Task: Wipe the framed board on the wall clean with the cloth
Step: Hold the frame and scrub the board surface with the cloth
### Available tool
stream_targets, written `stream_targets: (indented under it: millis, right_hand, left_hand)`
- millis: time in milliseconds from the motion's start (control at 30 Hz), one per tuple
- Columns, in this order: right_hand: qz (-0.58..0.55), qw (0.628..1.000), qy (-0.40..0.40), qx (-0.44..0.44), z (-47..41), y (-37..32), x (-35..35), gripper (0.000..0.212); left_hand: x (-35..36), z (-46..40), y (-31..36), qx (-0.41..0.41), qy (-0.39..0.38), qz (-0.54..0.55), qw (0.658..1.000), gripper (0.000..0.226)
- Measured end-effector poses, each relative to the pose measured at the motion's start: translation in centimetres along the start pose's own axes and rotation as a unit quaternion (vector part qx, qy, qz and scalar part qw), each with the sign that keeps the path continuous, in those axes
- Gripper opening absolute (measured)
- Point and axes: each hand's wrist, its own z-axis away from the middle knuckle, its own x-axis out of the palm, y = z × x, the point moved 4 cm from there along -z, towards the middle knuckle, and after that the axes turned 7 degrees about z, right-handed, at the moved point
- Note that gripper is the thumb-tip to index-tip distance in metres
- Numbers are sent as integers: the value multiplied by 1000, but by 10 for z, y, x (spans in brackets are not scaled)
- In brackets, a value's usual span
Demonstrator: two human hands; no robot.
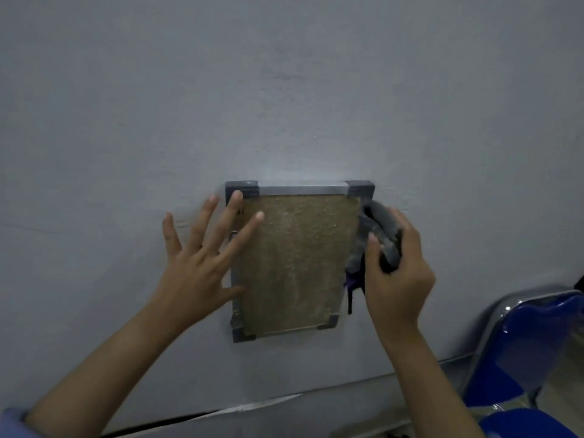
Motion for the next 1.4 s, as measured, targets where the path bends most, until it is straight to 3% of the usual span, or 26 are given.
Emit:
stream_targets:
  millis: [200,600,767,933,1033,1133,1267,1400]
  right_hand:
    - [84,973,-32,-212,1,17,48,42]
    - [36,962,-40,-268,18,41,64,55]
    - [46,941,-134,-306,51,55,57,62]
    - [-44,949,-198,-242,44,56,42,64]
    - [-98,964,-136,-205,20,50,24,47]
    - [-65,971,-74,-216,0,42,23,33]
    - [32,958,-189,-215,8,35,52,70]
    - [32,968,-167,-184,17,34,63,78]
  left_hand:
    - [10,-3,-10,-23,35,-58,997,135]
    - [13,-5,-18,-19,6,-120,993,142]
    - [12,-3,-10,-44,5,-136,990,143]
    - [7,-1,-4,-64,4,-149,987,145]
    - [5,0,-2,-70,6,-149,986,145]
    - [4,0,0,-71,5,-138,988,146]
    - [4,-1,0,-65,2,-117,991,147]
    - [5,-1,-3,-56,8,-109,992,148]
